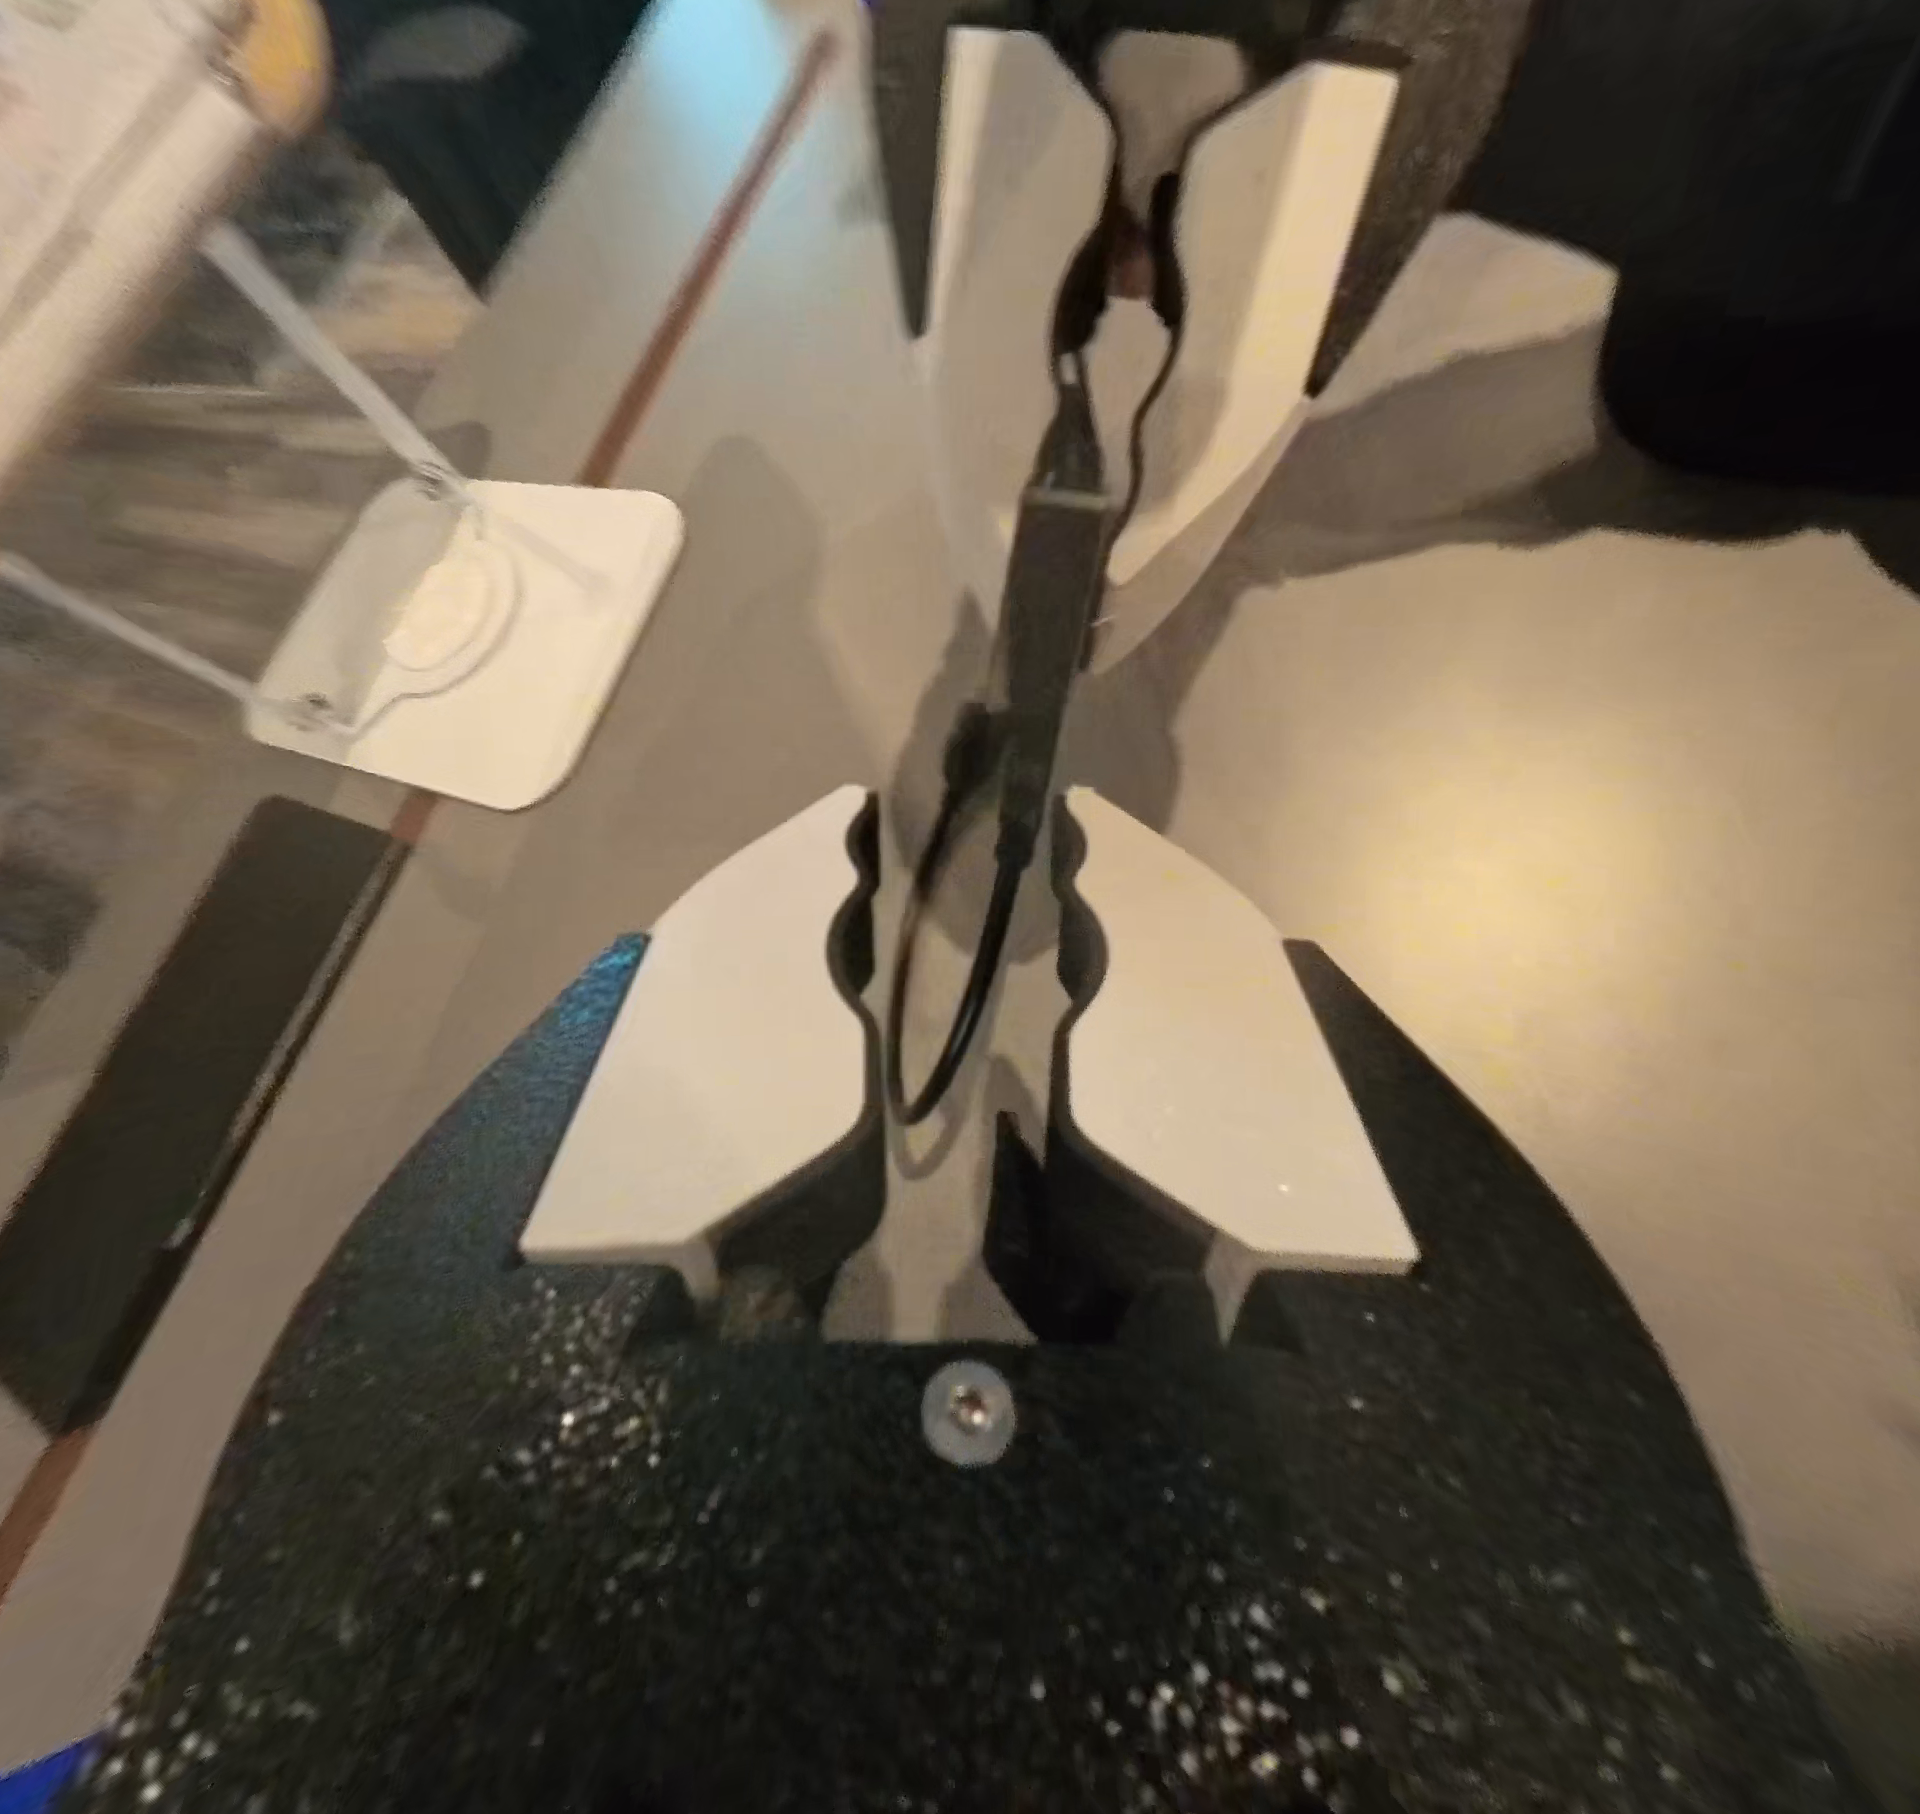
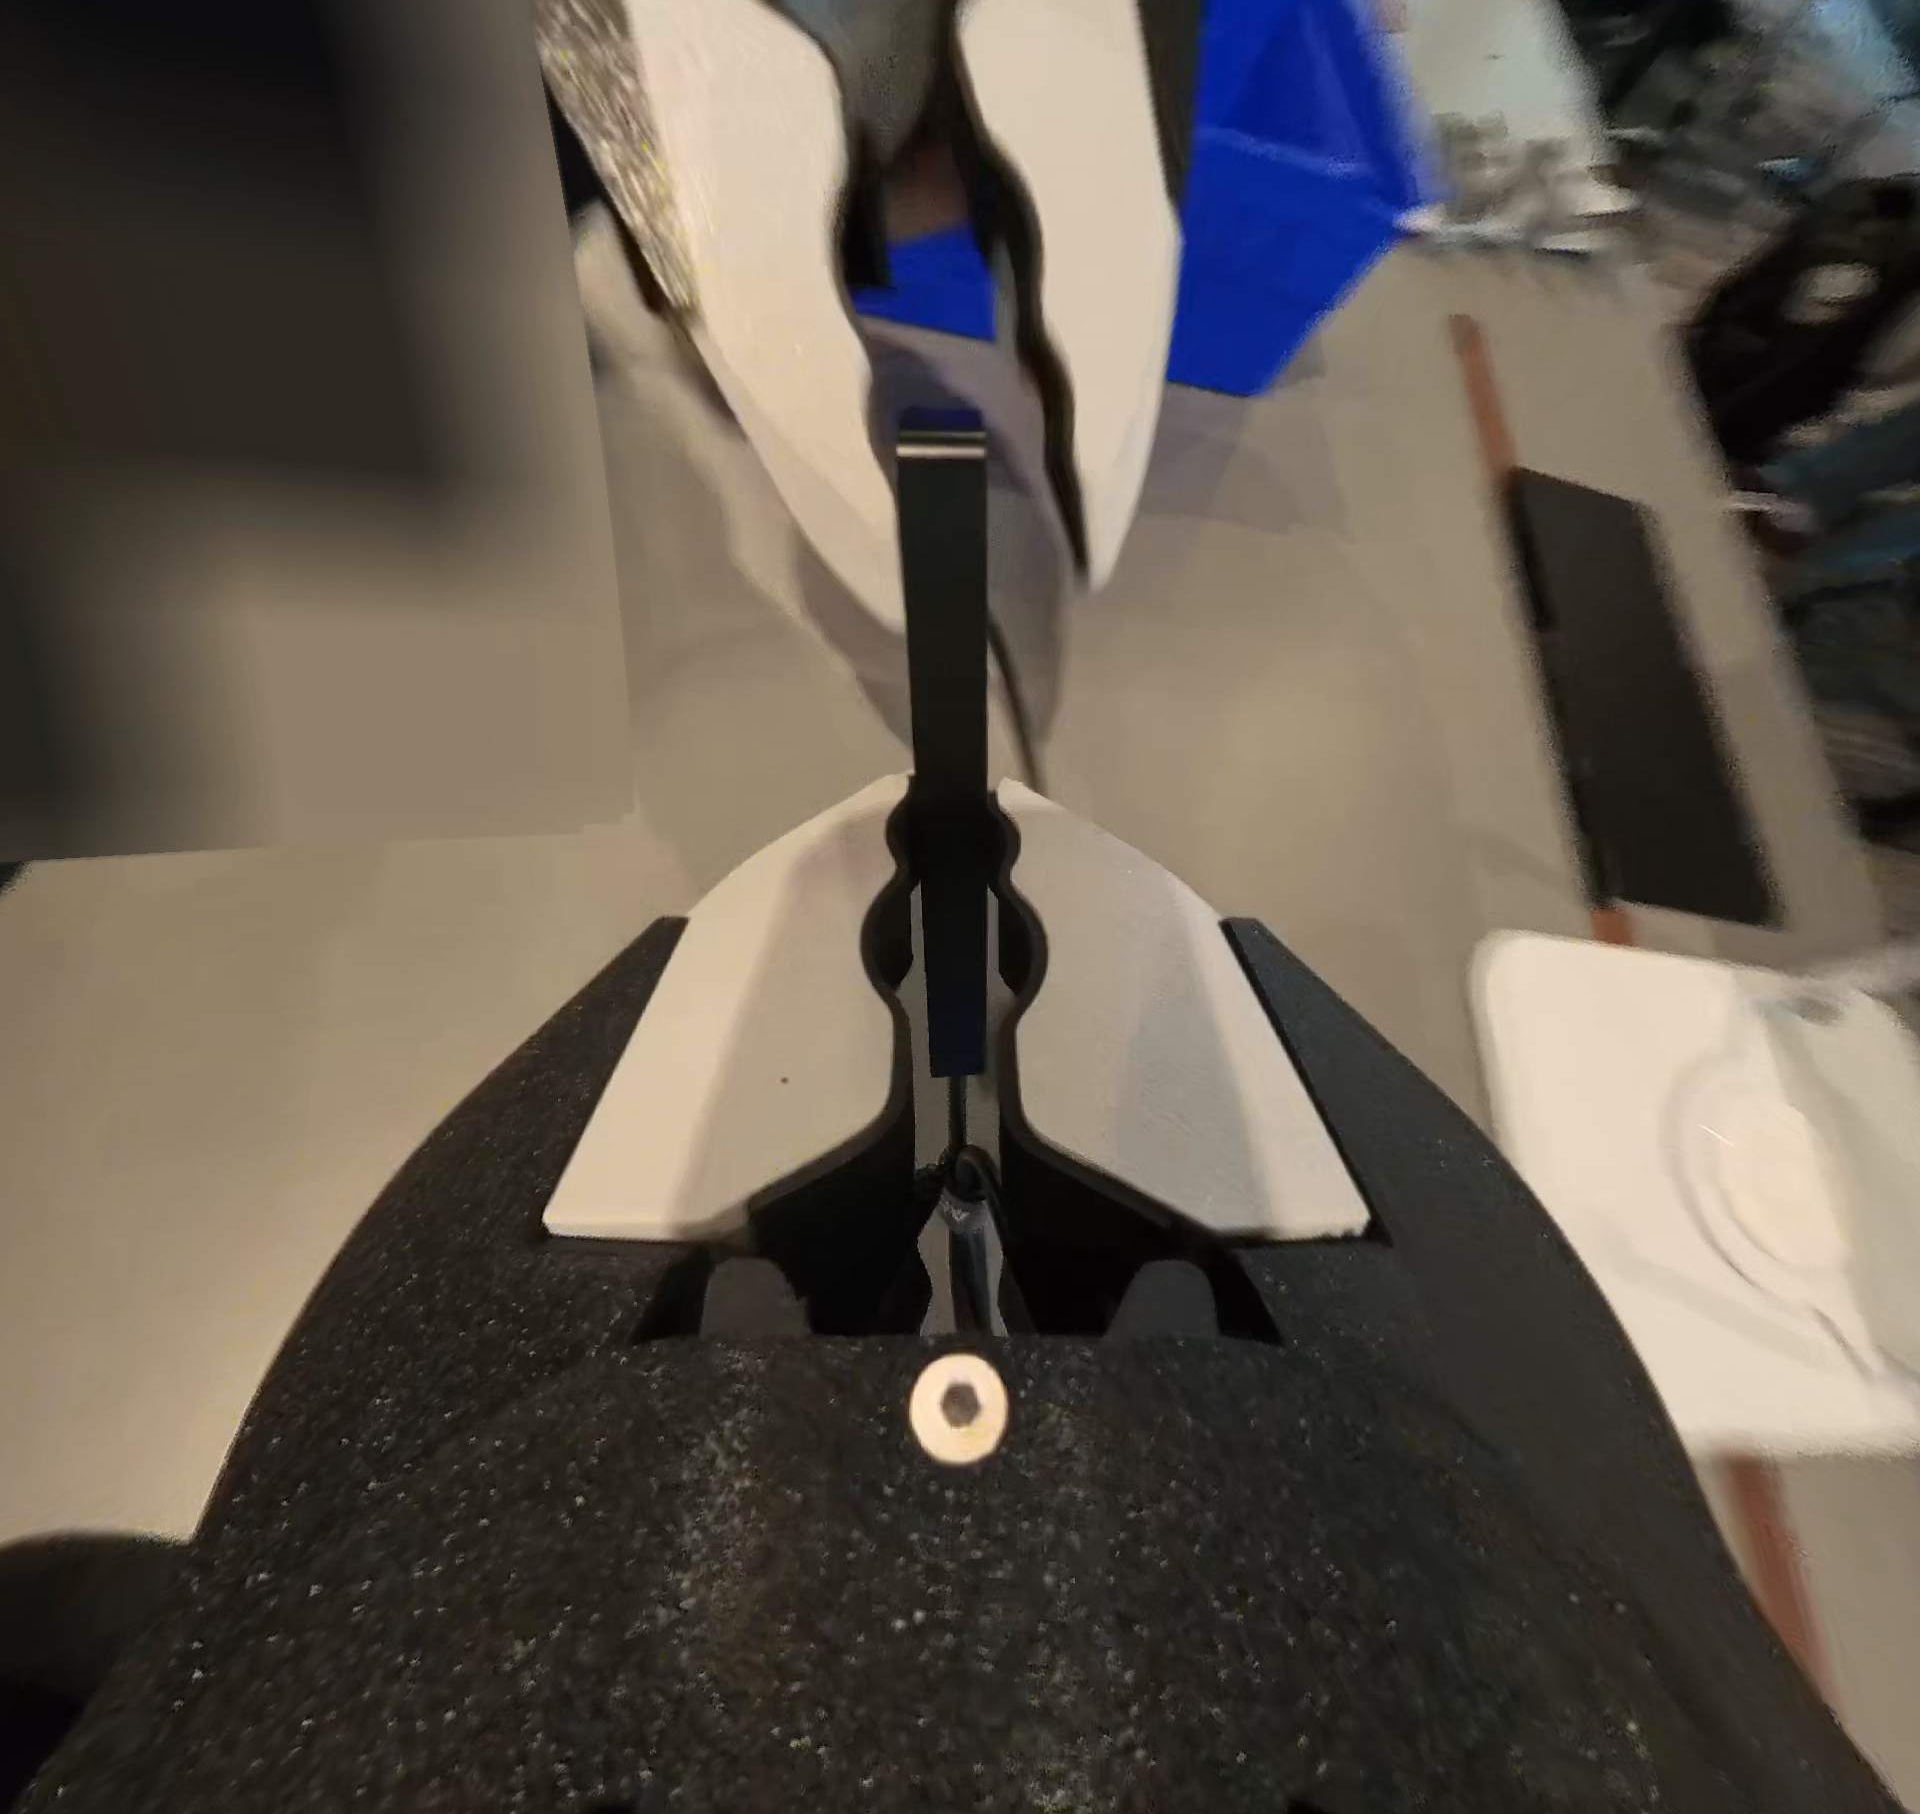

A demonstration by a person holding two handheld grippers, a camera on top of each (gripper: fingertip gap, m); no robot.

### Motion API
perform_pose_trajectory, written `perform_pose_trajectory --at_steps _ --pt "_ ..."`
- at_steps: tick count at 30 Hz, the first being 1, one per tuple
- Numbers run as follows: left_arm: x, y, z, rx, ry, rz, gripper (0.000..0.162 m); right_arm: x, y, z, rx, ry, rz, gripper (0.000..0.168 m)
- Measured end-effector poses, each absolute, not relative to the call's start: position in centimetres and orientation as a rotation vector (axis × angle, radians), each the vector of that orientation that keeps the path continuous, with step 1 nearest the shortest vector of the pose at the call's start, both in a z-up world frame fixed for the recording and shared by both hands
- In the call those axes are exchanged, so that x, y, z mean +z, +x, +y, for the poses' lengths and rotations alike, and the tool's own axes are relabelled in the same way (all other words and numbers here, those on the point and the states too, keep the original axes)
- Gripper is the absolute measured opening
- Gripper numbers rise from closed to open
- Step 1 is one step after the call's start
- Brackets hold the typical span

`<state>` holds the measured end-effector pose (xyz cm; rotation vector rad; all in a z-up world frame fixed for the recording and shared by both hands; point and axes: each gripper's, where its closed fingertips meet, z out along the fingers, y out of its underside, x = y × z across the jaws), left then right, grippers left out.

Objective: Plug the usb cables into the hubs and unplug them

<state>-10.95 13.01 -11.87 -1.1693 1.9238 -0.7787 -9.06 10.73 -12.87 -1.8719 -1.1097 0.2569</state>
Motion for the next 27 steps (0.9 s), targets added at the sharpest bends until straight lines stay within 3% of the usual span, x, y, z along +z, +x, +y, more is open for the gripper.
perform_pose_trajectory --at_steps 5,14,20,27 --pt "-6.4 -11.6 16.4 -0.907 -1.173 1.599 0.052 -6.3 -2.8 10.6 -0.022 -1.805 -0.825 0.011" --pt "-5.8 -11.9 18.7 -0.909 -1.199 1.513 0.050 7.0 8.0 -0.9 -0.529 -1.557 -0.192 0.011" --pt "-7.9 -11.0 18.0 -0.893 -1.219 1.584 0.048 7.6 13.4 -10.7 -0.885 -1.659 0.229 0.011" --pt "-9.1 -10.8 17.2 -0.910 -1.236 1.628 0.046 5.5 17.6 -12.1 -0.832 -1.663 0.316 0.011"
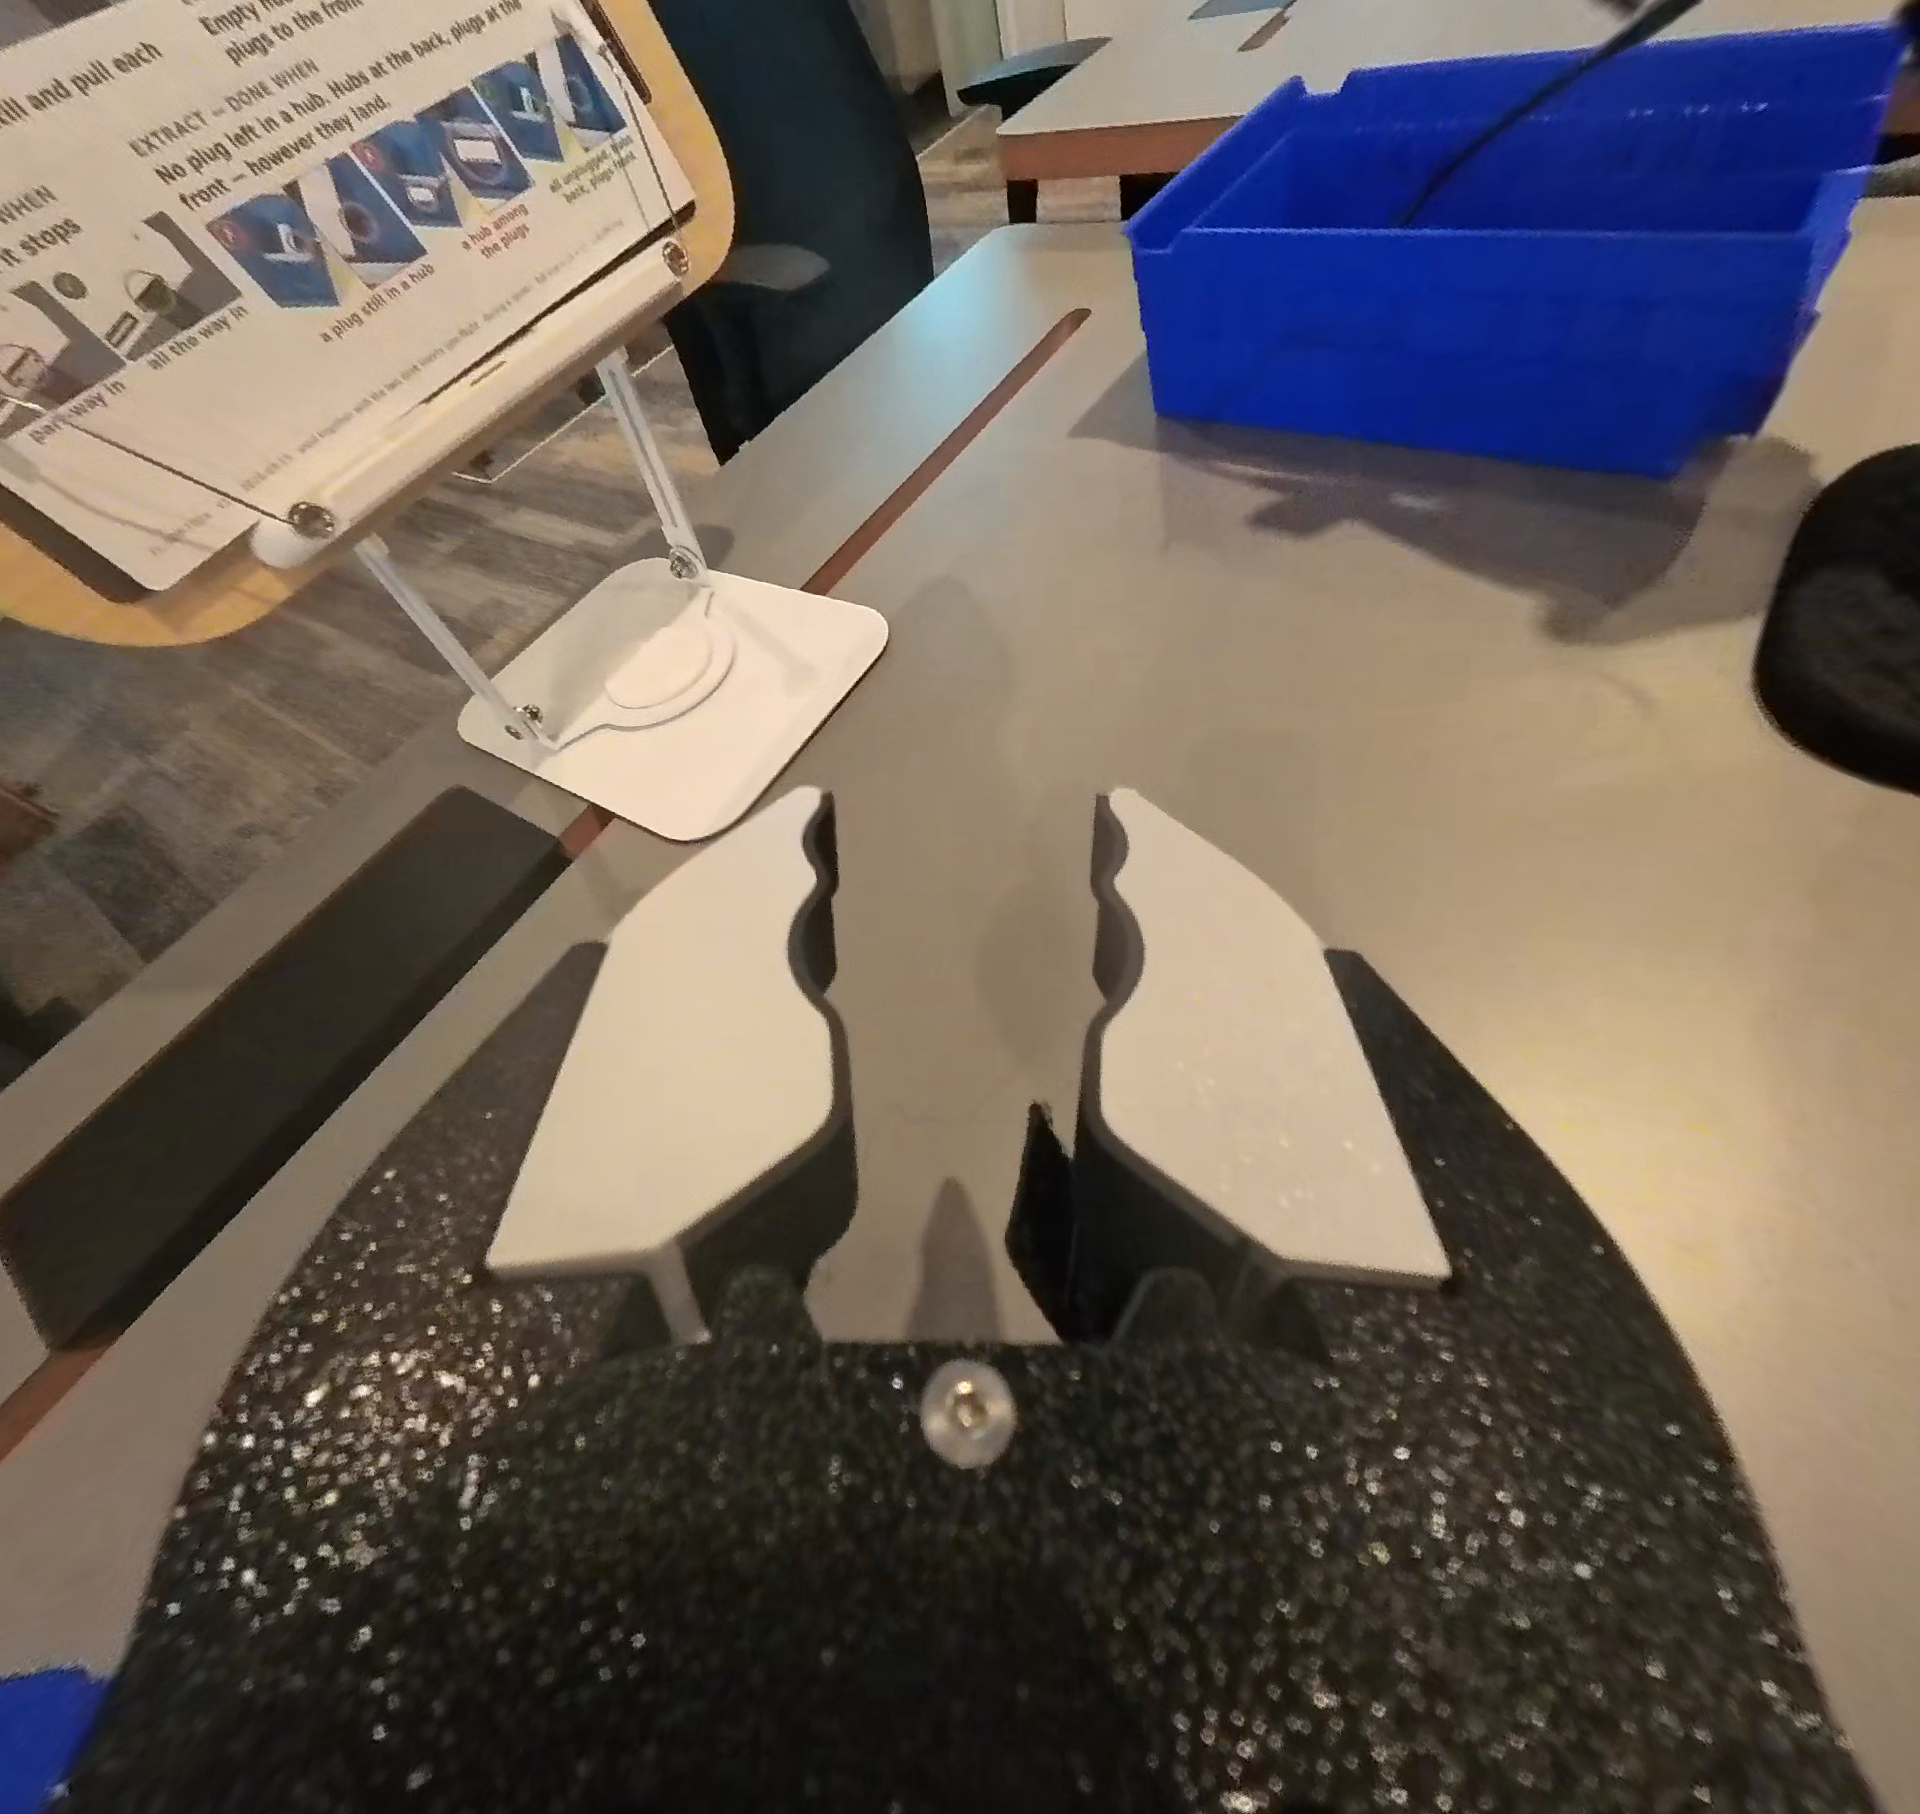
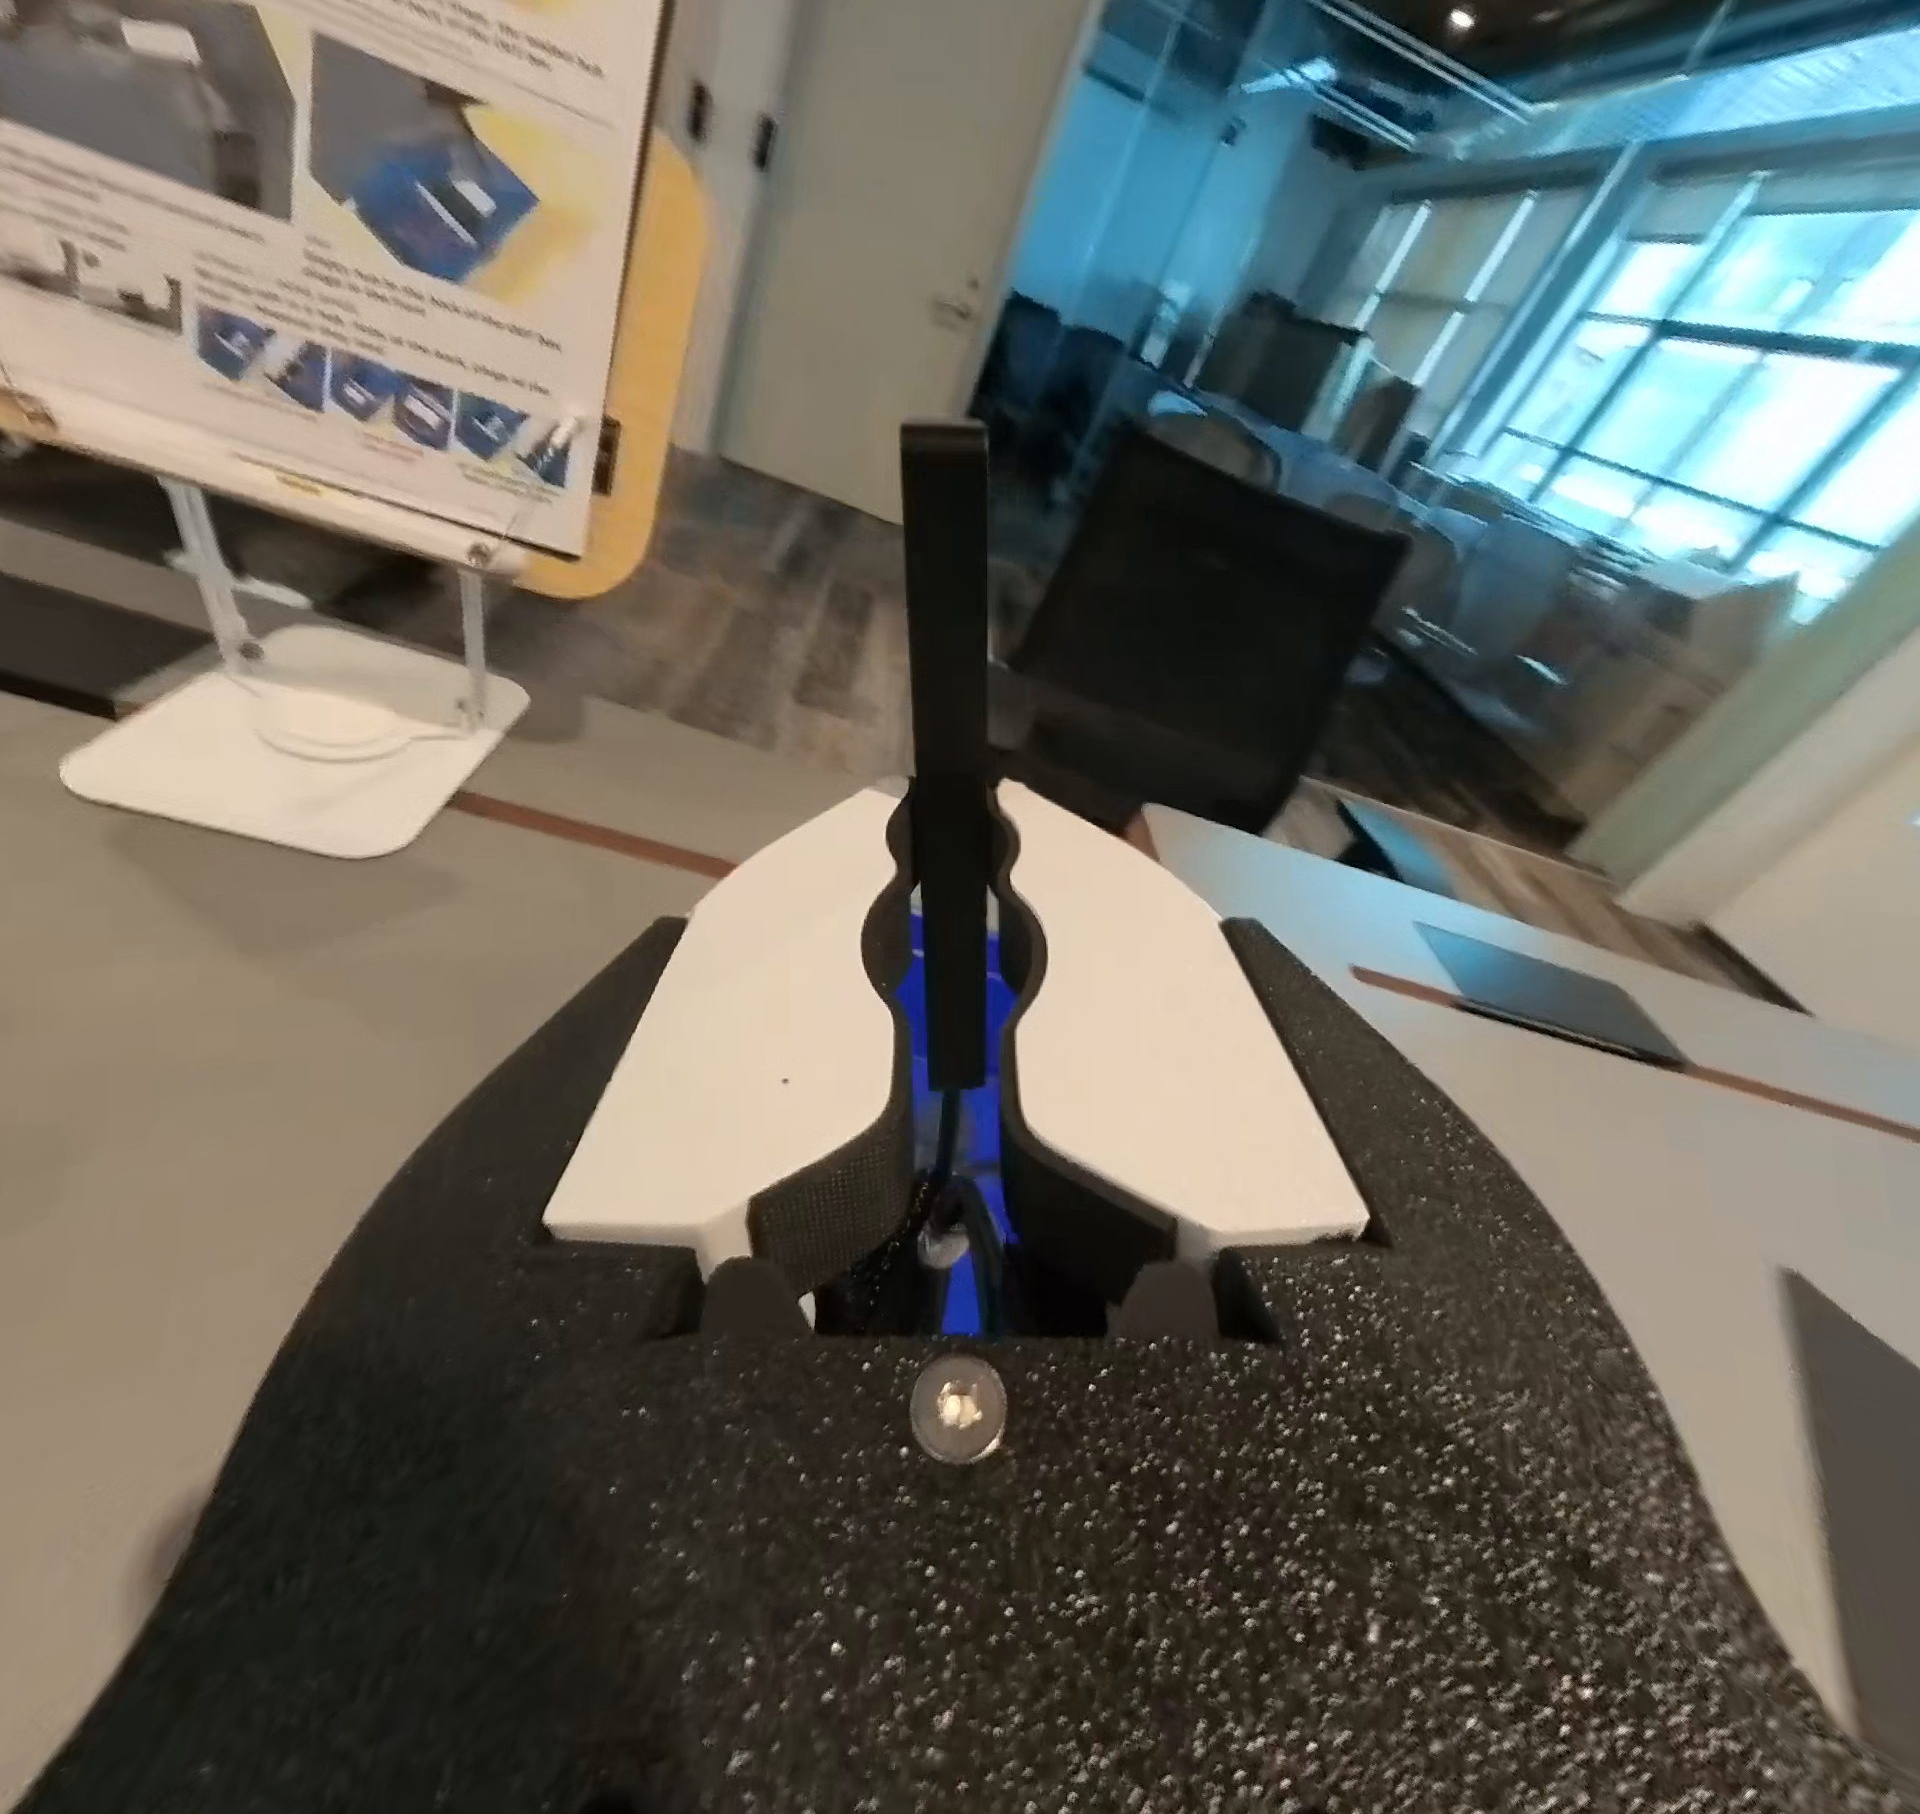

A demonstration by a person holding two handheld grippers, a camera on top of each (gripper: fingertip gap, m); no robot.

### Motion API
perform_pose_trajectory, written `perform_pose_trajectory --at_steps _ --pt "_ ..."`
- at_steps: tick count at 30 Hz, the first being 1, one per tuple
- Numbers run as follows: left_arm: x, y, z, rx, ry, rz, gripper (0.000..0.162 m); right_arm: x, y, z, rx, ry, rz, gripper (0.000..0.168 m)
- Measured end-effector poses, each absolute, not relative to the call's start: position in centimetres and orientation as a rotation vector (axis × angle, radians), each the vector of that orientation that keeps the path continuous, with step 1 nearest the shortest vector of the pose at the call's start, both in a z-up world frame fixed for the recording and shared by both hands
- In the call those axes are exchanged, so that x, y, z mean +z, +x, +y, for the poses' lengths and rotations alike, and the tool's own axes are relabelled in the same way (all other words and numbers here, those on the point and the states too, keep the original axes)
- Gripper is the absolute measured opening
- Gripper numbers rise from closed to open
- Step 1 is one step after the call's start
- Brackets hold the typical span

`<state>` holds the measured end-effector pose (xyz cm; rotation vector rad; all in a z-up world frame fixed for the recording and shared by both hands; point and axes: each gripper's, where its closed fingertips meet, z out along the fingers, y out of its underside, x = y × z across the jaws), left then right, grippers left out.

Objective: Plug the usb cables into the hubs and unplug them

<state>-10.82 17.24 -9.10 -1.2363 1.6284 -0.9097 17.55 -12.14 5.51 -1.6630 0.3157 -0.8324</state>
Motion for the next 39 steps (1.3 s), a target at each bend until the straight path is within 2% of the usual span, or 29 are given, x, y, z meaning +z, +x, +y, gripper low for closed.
perform_pose_trajectory --at_steps 6,15,19,26,29,39 --pt "-9.3 -10.7 17.3 -0.922 -1.242 1.634 0.044 1.9 20.9 -11.0 -0.770 -1.725 0.295 0.011" --pt "-9.4 -10.7 17.6 -0.914 -1.251 1.634 0.043 -7.8 24.0 -9.1 -0.520 -2.071 0.344 0.011" --pt "-9.8 -10.8 17.7 -0.903 -1.259 1.643 0.043 -11.7 25.2 -8.5 -0.551 -2.259 0.406 0.012" --pt "-10.1 -10.8 17.9 -0.892 -1.268 1.656 0.043 -16.9 25.8 -10.5 -0.518 -2.558 0.605 0.012" --pt "-10.3 -10.8 17.9 -0.886 -1.274 1.663 0.043 -17.0 25.6 -10.7 -0.531 -2.597 0.624 0.012" --pt "-11.0 -10.7 18.0 -0.886 -1.295 1.686 0.044 -17.3 26.2 -11.1 -0.643 -2.647 0.679 0.082"
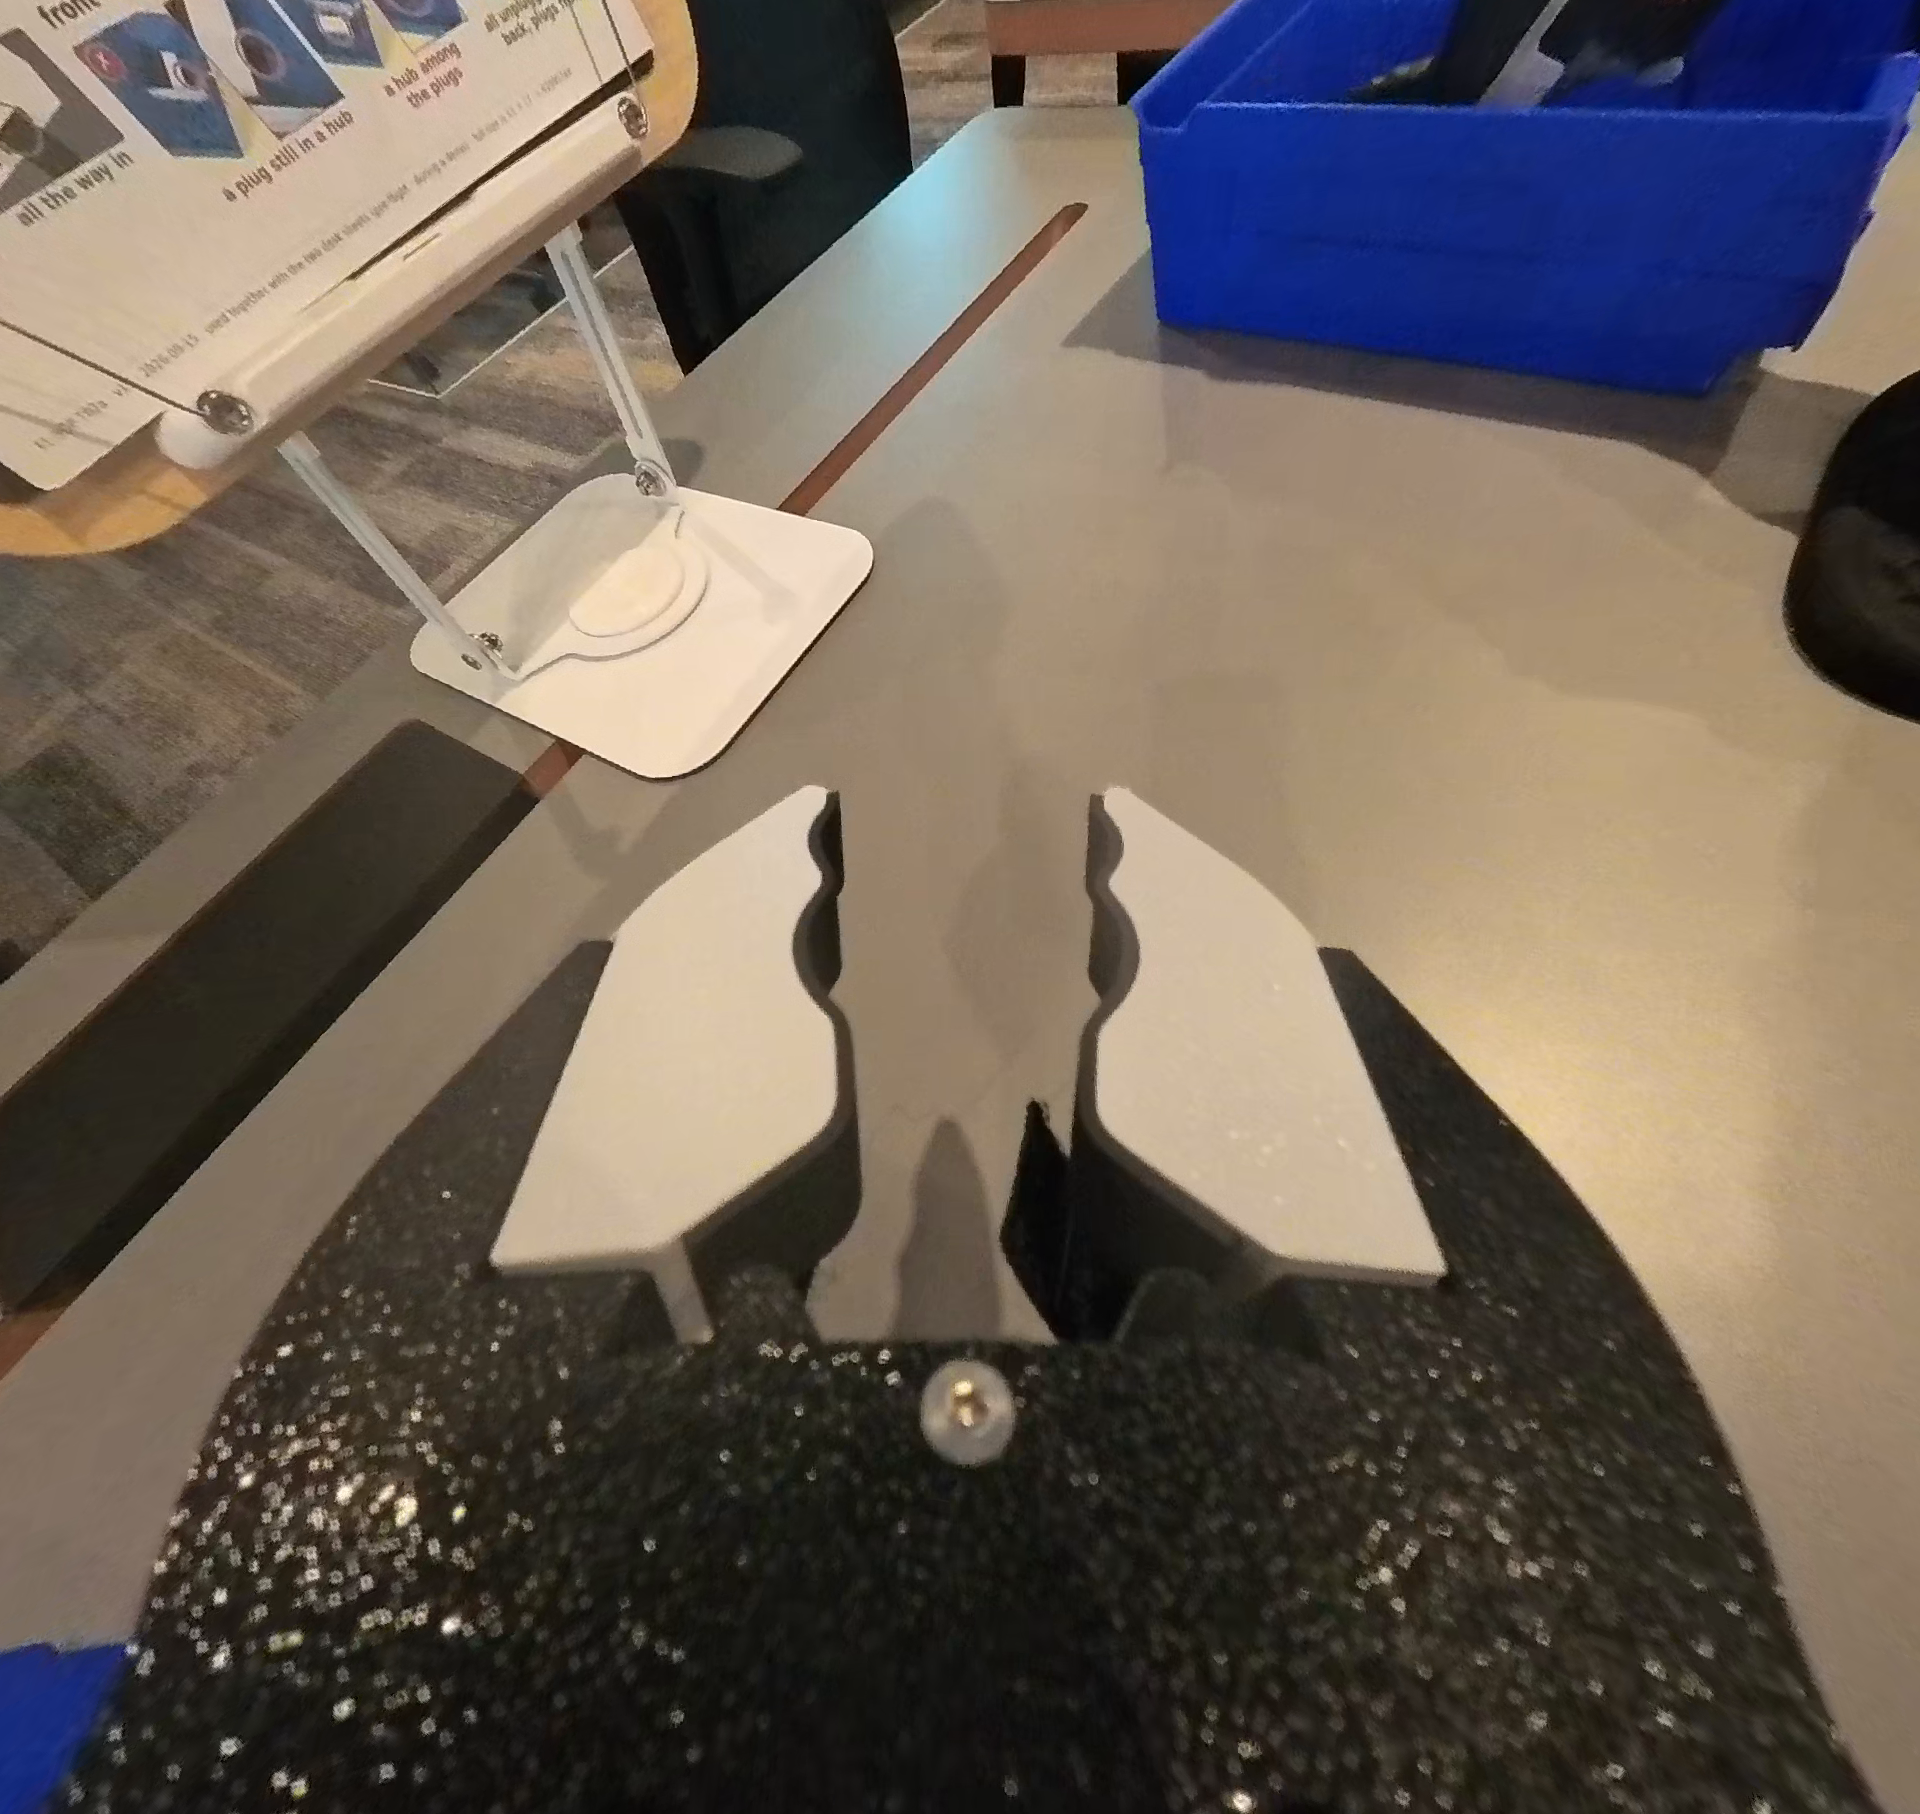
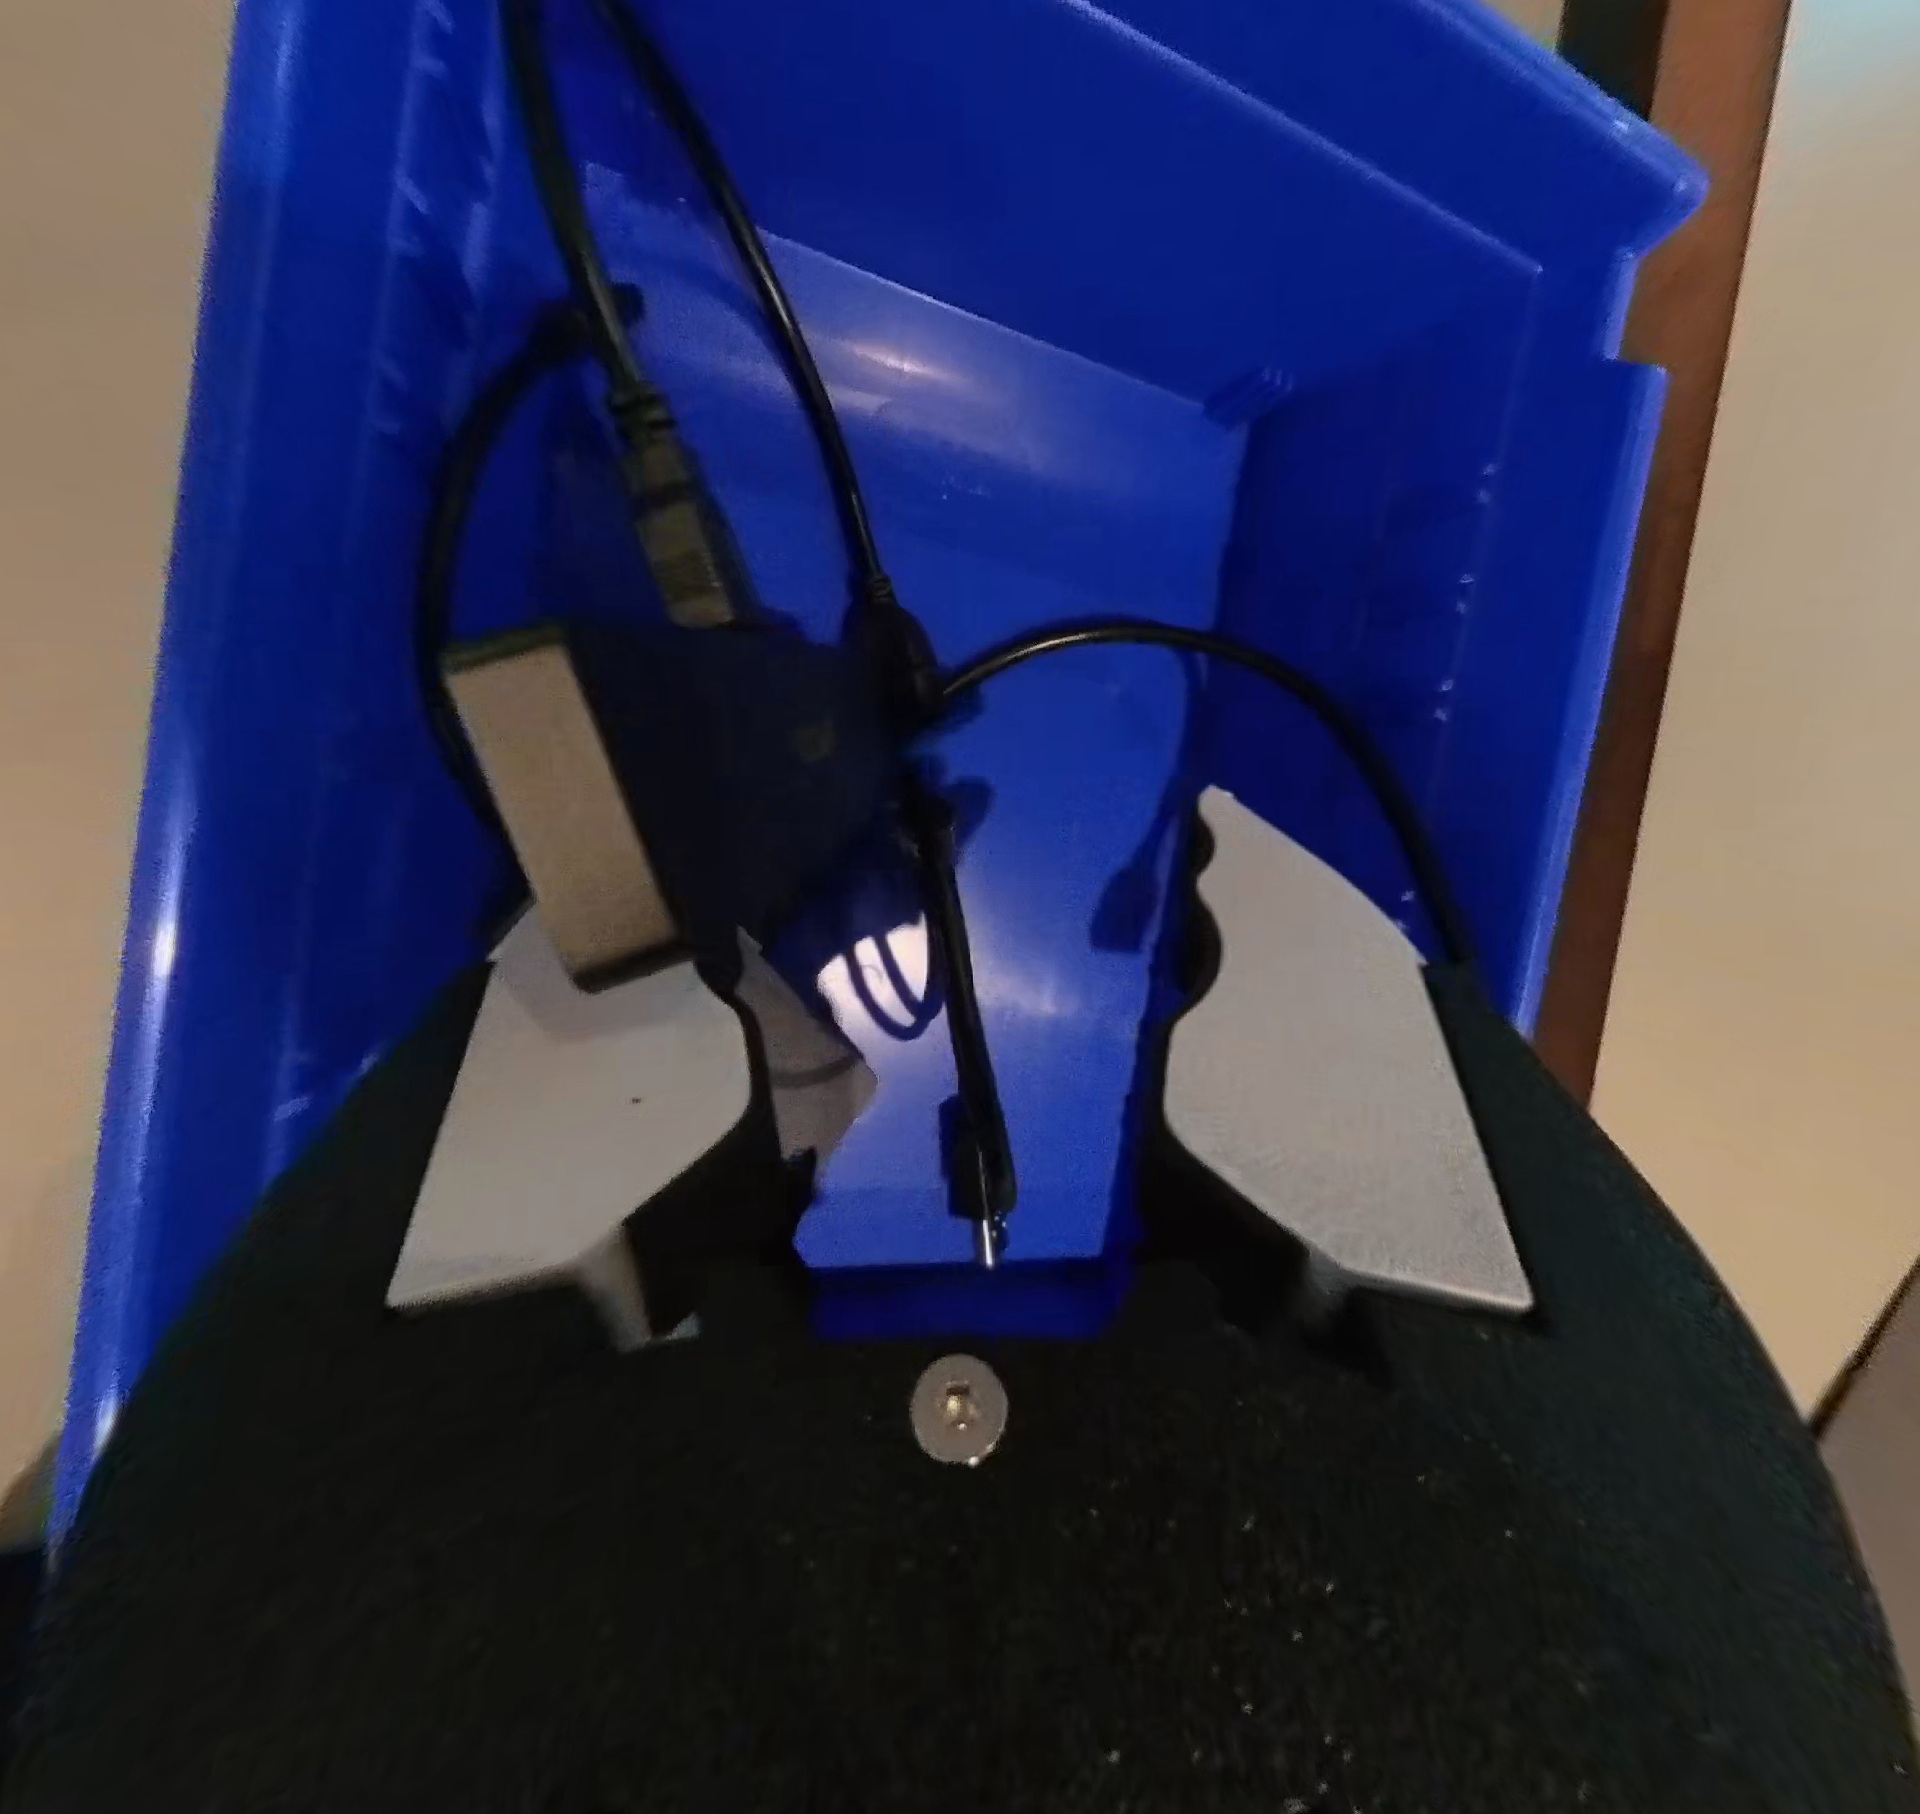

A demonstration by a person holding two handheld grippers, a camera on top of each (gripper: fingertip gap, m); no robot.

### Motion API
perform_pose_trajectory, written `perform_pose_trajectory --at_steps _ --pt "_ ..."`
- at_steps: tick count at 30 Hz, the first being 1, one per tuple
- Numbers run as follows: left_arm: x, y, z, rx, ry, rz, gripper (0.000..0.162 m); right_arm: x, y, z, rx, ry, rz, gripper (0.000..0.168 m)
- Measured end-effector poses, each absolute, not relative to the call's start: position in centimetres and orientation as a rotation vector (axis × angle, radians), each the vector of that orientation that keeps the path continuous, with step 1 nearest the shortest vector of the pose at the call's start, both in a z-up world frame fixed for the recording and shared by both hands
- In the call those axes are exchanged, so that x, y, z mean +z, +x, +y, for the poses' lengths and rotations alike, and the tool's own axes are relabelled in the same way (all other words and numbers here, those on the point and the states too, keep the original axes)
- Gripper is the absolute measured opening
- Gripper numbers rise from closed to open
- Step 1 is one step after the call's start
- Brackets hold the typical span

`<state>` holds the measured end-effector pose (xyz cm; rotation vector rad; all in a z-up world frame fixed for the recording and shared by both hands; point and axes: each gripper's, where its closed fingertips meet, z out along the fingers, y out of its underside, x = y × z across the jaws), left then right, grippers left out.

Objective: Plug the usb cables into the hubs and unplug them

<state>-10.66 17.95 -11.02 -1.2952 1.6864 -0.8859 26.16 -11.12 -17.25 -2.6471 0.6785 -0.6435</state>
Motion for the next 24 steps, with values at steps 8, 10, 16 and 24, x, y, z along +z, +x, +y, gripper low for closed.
perform_pose_trajectory --at_steps 8,10,16,24 --pt "-11.3 -10.7 18.3 -0.875 -1.311 1.688 0.045 -14.6 25.9 -12.2 -0.749 -2.604 0.721 0.092" --pt "-11.2 -10.7 18.4 -0.876 -1.314 1.684 0.045 -13.0 25.6 -12.4 -0.783 -2.551 0.737 0.088" --pt "-11.0 -10.9 18.5 -0.871 -1.312 1.677 0.045 -6.1 22.9 -10.4 -0.864 -2.305 0.609 0.072" --pt "-8.2 -11.3 19.8 -0.847 -1.254 1.527 0.033 5.7 14.0 -0.7 -0.618 -1.565 0.185 0.012"
